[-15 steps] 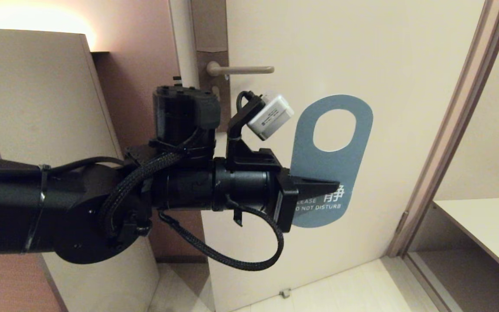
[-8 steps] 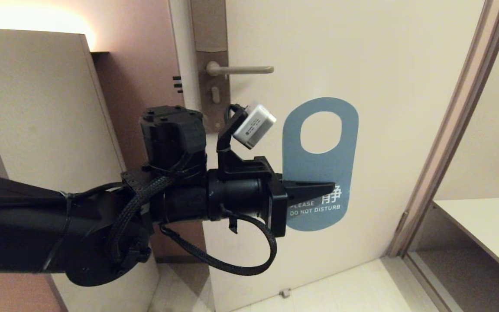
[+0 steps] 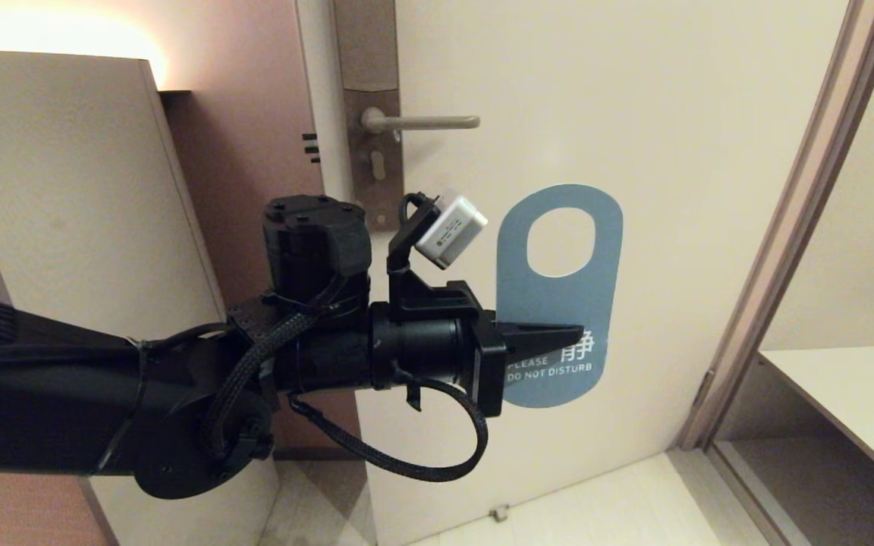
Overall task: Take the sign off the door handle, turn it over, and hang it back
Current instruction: Hand it to the other hand
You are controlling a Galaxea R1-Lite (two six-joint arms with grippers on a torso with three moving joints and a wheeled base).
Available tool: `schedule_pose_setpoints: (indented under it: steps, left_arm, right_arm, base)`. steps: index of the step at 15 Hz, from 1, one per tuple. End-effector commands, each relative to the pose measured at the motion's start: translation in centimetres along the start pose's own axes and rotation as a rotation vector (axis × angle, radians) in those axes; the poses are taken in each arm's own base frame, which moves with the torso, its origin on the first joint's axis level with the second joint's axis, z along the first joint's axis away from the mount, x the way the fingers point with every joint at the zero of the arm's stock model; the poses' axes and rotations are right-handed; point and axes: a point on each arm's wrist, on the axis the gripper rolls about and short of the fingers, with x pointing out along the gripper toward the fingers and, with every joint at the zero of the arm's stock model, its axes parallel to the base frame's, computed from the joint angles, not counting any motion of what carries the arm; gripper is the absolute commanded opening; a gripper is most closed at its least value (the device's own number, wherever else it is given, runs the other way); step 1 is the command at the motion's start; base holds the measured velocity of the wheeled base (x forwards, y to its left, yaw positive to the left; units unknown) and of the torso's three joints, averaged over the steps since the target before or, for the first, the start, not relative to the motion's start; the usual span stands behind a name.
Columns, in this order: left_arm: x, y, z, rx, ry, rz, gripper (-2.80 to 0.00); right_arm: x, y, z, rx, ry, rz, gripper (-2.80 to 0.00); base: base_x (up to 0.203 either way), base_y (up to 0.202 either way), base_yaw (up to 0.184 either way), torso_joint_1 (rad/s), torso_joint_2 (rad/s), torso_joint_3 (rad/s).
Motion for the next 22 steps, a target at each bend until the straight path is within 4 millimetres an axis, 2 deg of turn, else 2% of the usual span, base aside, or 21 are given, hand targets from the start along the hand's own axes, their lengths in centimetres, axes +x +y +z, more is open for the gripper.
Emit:
schedule_pose_setpoints:
  steps: [1,4,7,12,18,22]
  left_arm:
    - [0.1,0.1,-0.1,-0.003,0.003,-0.002,-2.80]
    - [0.1,0.1,-0.2,-0.006,0.004,0.001,-2.80]
    - [0.1,0.1,-0.2,-0.005,0.003,0.002,-2.80]
    - [0.1,0.1,0.0,0.000,-0.003,-0.001,-2.80]
    - [0.7,0.6,-0.5,-0.006,0.008,-0.006,-2.80]
    - [1.8,1.4,-0.8,-0.003,0.010,-0.013,-2.80]
  right_arm:
    - [0.0,0.0,0.0,-0.003,0.001,0.002,-2.80]
    - [-0.3,0.0,0.7,-0.023,-0.009,0.014,-2.80]
    - [-0.4,0.1,3.2,-0.012,0.027,0.113,-2.80]
    - [1.5,0.5,5.9,0.028,0.166,0.373,-2.80]
    - [4.6,0.7,8.4,0.082,0.290,0.547,-2.80]
    - [7.3,0.7,10.0,0.110,0.363,0.590,-2.80]
  base:
    - [0.000,0.000,0.000,0.000,0.00,0.000]
    - [0.000,0.000,0.000,0.000,0.00,0.000]
    - [0.000,0.000,0.000,0.000,0.00,0.000]
    - [0.000,0.000,0.000,0.000,0.00,0.000]
    - [0.000,0.000,0.000,0.000,0.00,0.000]
    - [0.000,0.000,0.000,0.000,0.00,0.000]
